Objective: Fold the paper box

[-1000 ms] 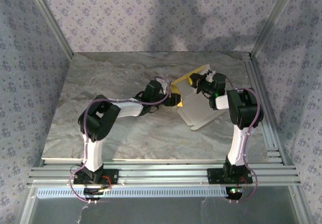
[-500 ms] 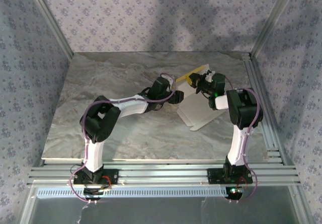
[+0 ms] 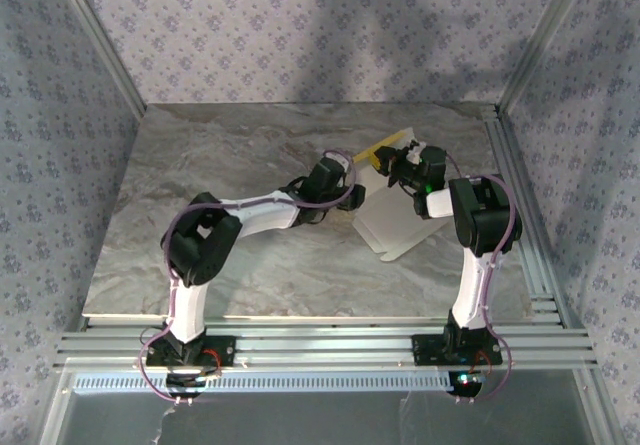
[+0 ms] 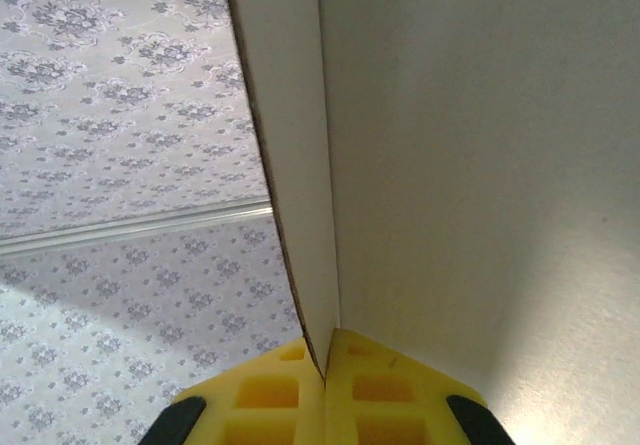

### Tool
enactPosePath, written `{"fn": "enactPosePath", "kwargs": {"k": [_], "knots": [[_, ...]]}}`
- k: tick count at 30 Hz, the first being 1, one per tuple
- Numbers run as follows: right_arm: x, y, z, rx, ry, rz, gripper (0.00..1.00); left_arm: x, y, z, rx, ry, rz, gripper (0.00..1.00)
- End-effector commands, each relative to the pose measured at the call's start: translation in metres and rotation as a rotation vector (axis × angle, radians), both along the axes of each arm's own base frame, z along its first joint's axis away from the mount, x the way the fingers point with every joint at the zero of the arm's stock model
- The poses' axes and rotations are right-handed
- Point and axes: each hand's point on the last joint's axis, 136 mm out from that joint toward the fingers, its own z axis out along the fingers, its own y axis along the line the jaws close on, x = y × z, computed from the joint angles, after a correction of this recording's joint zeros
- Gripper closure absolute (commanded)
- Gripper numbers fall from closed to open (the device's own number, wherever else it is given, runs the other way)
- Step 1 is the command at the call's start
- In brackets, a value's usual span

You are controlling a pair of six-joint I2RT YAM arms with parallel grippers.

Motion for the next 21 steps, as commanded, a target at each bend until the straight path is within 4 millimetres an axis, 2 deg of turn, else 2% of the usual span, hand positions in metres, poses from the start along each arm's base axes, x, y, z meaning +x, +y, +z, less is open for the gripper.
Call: {"fn": "enactPosePath", "kwargs": {"k": [1, 6, 8, 9, 11, 14, 16, 18, 21], "knots": [[0.002, -0.001, -0.015, 0.005, 0.045, -0.005, 1.0, -0.02, 0.005, 0.048, -0.075, -0.094, -0.019, 0.3], [0.004, -0.004, -0.013, 0.005, 0.045, 0.001, 1.0, -0.045, 0.03, 0.073, -0.203, -0.154, -0.114, 0.29], [0.005, -0.006, -0.011, 0.005, 0.043, 0.001, 1.0, -0.052, 0.049, 0.075, -0.238, -0.153, -0.143, 0.36], [0.005, -0.007, -0.01, 0.004, 0.04, 0.0, 1.0, -0.052, 0.056, 0.071, -0.248, -0.129, -0.158, 0.37], [0.006, -0.006, -0.008, 0.006, 0.038, 0.001, 1.0, -0.048, 0.07, 0.05, -0.239, -0.07, -0.179, 0.39], [0.006, -0.006, -0.006, 0.005, 0.035, 0.004, 1.0, -0.034, 0.08, 0.023, -0.26, 0.016, -0.196, 0.57], [0.006, -0.005, -0.004, 0.005, 0.031, 0.01, 1.0, -0.022, 0.088, 0.013, -0.299, 0.041, -0.17, 0.59], [0.006, -0.005, -0.004, 0.005, 0.032, 0.01, 1.0, -0.012, 0.088, 0.009, -0.333, 0.035, -0.175, 0.59], [0.007, -0.004, -0.006, 0.004, 0.036, 0.012, 1.0, -0.013, 0.072, 0.008, -0.364, 0.032, -0.279, 0.56]]}}
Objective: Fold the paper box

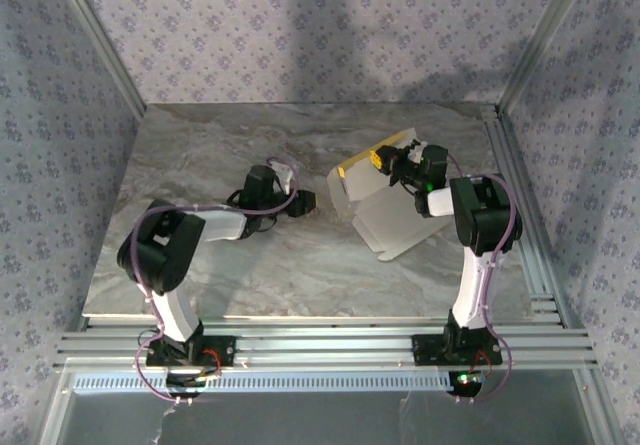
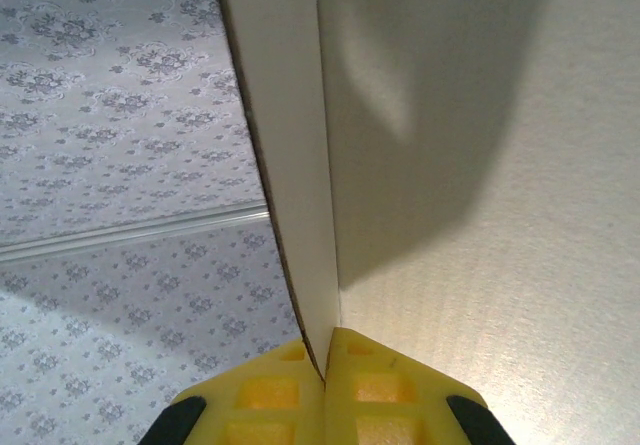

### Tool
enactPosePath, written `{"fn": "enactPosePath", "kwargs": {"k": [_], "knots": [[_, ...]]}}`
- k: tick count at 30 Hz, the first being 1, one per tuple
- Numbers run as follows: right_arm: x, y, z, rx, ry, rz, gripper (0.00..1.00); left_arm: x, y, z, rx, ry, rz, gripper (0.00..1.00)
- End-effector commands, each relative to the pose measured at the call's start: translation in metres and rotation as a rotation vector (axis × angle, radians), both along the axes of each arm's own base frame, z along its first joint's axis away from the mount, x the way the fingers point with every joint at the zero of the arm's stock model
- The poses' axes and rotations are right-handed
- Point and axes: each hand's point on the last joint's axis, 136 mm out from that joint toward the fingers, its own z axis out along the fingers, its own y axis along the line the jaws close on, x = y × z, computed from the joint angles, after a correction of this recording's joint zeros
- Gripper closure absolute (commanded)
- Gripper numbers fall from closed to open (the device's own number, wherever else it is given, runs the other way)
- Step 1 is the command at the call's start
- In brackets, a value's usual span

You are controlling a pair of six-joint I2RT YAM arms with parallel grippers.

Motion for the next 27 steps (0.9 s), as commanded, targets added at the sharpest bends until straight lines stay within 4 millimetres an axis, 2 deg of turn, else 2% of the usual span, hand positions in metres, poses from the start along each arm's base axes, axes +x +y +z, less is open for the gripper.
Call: {"fn": "enactPosePath", "kwargs": {"k": [1, 6, 16, 19, 23, 25, 27], "knots": [[0.002, 0.001, -0.006, 0.005, 0.028, 0.019, 1.0, -0.006, -0.035, 0.034, -0.134, -0.1, -0.188, 0.55], [0.004, 0.001, -0.006, 0.007, 0.028, 0.018, 1.0, -0.014, -0.051, 0.038, -0.147, -0.156, -0.298, 0.5], [0.006, 0.002, -0.004, 0.015, 0.027, 0.018, 1.0, 0.005, -0.068, 0.032, -0.107, -0.124, -0.303, 0.5], [0.006, 0.001, -0.003, 0.014, 0.025, 0.019, 1.0, 0.006, -0.064, 0.041, -0.105, -0.161, -0.277, 0.51], [0.007, -0.002, -0.004, 0.014, 0.029, 0.014, 1.0, -0.012, -0.05, 0.062, -0.065, -0.246, -0.25, 0.5], [0.007, -0.002, -0.004, 0.016, 0.029, 0.013, 1.0, -0.016, -0.033, 0.061, -0.023, -0.247, -0.196, 0.5], [0.008, -0.002, -0.003, 0.016, 0.028, 0.014, 1.0, -0.021, -0.02, 0.051, -0.022, -0.217, -0.162, 0.51]]}}
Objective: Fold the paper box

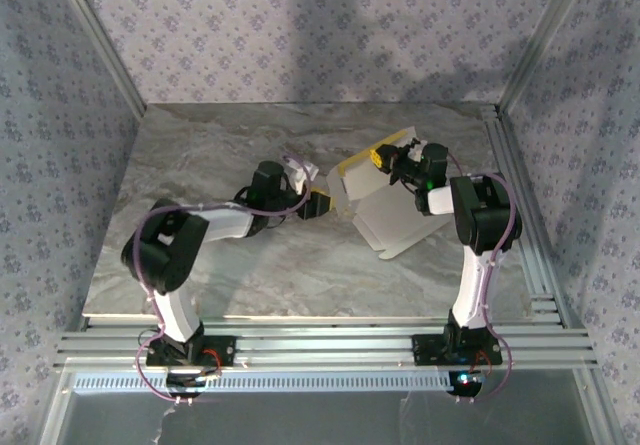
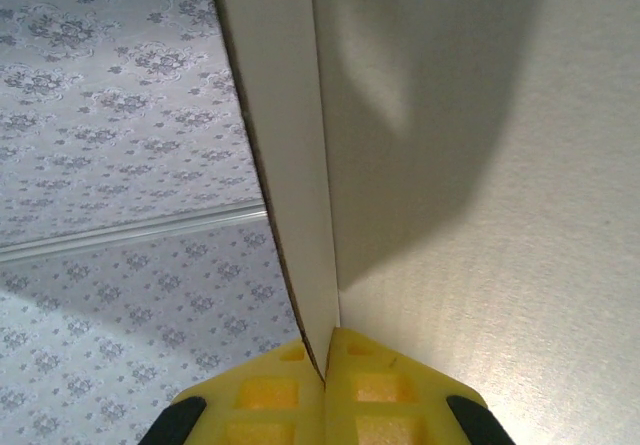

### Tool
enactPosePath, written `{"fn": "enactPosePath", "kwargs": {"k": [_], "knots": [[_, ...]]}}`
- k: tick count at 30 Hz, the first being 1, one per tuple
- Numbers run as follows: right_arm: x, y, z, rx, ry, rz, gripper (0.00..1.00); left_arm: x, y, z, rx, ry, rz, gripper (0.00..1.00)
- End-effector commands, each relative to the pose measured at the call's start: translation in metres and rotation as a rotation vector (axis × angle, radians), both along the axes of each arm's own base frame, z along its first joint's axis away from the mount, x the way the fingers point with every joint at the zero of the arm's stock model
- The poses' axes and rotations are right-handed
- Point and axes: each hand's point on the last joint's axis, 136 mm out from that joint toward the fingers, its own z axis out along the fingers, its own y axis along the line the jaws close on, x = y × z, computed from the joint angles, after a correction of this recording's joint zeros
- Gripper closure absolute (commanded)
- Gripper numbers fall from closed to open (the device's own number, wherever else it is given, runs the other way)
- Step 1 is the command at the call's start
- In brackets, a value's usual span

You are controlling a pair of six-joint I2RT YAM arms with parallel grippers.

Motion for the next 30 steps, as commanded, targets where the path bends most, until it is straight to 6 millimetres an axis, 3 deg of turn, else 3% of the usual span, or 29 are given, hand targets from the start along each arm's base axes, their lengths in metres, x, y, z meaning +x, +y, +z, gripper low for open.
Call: {"fn": "enactPosePath", "kwargs": {"k": [1, 3, 6, 12, 17, 30], "knots": [[0.005, -0.001, -0.002, 0.012, 0.021, 0.007, 1.0, 0.0, 0.017, 0.005, 0.011, -0.046, 0.061, 0.51], [0.005, 0.0, -0.001, 0.012, 0.02, 0.009, 1.0, 0.002, 0.021, -0.014, 0.05, 0.01, 0.086, 0.53], [0.005, 0.0, -0.001, 0.009, 0.022, 0.006, 1.0, 0.013, 0.017, -0.028, 0.083, 0.045, 0.09, 0.54], [0.004, -0.001, -0.001, 0.01, 0.025, 0.003, 1.0, 0.031, -0.001, -0.02, 0.05, 0.025, 0.066, 0.52], [0.005, 0.0, -0.001, 0.009, 0.026, 0.005, 1.0, 0.03, -0.021, -0.011, 0.044, -0.002, 0.021, 0.51], [0.005, 0.001, -0.002, 0.011, 0.026, 0.008, 1.0, 0.036, -0.042, -0.022, 0.149, -0.008, 0.026, 0.49]]}}
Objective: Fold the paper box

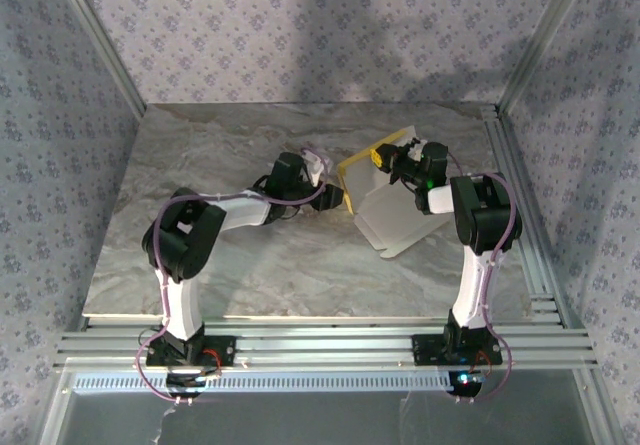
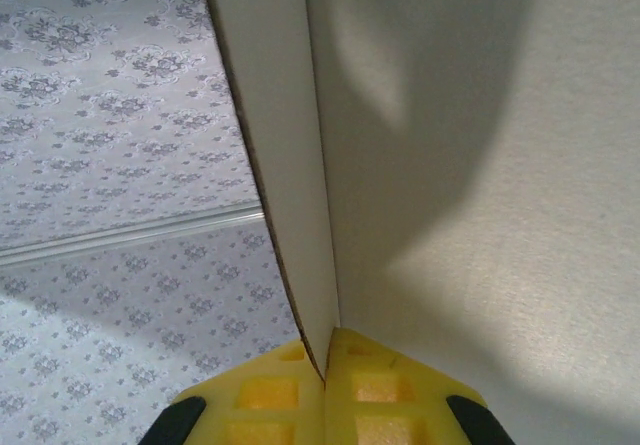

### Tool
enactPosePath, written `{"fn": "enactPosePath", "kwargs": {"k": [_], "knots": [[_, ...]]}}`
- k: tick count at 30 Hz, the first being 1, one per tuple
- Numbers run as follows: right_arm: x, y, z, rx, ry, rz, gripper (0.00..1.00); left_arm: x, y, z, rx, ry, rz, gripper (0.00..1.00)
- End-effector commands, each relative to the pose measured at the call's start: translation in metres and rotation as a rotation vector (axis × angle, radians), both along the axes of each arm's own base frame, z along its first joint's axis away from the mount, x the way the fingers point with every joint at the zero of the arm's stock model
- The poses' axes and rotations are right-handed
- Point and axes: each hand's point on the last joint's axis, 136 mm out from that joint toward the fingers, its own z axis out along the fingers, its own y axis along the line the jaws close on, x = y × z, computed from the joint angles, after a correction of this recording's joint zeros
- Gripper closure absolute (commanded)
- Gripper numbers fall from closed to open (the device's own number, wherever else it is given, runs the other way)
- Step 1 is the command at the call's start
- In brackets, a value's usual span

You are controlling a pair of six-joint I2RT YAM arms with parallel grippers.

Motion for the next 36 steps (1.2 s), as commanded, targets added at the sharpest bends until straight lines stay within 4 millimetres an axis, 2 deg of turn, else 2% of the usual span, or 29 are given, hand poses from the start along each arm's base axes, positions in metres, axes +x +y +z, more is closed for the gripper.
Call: {"fn": "enactPosePath", "kwargs": {"k": [1, 18, 26, 36], "knots": [[0.004, 0.002, -0.001, 0.013, 0.015, 0.009, 1.0, 0.003, -0.007, -0.003, 0.051, -0.021, -0.003, 0.49], [0.004, 0.003, -0.001, 0.015, 0.014, 0.009, 1.0, 0.011, -0.021, -0.002, 0.037, 0.017, 0.048, 0.42], [0.005, 0.004, 0.0, 0.017, 0.012, 0.009, 1.0, 0.014, -0.023, -0.015, 0.097, 0.055, 0.109, 0.44], [0.004, 0.004, 0.0, 0.02, 0.012, 0.007, 1.0, 0.018, -0.02, -0.022, 0.227, 0.038, 0.167, 0.49]]}}
